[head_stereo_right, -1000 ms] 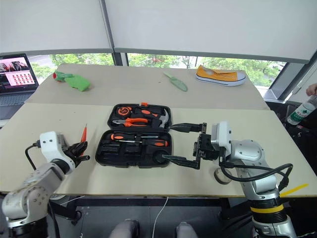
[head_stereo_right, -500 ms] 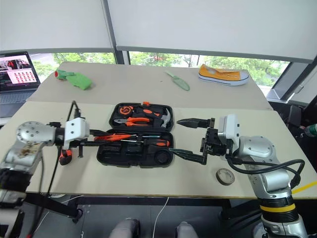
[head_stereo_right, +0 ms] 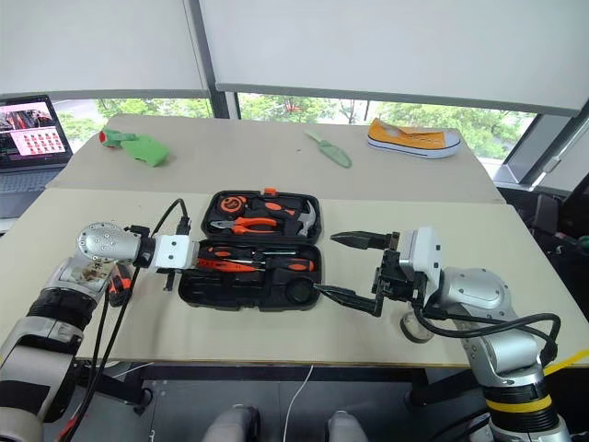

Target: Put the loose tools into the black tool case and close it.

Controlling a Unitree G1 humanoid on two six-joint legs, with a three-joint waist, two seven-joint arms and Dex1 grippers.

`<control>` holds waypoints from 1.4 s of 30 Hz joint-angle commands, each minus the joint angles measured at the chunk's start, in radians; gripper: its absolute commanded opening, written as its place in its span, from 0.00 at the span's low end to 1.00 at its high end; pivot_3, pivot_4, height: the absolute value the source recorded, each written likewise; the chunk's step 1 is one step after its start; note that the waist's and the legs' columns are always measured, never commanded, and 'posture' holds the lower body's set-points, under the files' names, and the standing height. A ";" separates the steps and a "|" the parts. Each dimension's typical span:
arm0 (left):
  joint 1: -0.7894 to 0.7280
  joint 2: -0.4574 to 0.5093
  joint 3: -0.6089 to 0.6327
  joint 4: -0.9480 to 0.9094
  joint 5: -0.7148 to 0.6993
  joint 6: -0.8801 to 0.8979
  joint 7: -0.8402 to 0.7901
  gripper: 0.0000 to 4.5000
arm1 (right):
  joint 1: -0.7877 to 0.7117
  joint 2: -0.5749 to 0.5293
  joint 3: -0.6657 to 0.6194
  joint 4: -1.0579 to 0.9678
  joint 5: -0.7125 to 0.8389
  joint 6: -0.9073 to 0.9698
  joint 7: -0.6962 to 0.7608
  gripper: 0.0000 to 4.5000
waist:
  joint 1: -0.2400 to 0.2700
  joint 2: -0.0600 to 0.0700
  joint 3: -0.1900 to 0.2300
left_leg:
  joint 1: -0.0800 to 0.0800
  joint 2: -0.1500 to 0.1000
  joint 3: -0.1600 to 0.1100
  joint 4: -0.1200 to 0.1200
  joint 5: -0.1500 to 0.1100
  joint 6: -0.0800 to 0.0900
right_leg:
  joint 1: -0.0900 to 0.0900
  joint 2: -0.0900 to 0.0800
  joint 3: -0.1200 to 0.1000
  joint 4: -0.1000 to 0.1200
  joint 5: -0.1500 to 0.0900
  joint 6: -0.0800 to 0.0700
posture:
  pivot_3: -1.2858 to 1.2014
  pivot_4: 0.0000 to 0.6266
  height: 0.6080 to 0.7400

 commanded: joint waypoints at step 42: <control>0.037 -0.118 0.153 0.099 -0.191 0.171 -0.093 0.01 | 0.036 -0.031 -0.053 -0.011 0.011 -0.001 -0.011 1.00 | -0.002 0.000 0.000 | -0.003 0.000 -0.001 0.007 0.000 0.001 | 0.001 0.001 0.000 0.001 0.002 0.002 | 0.52 0.24 1.00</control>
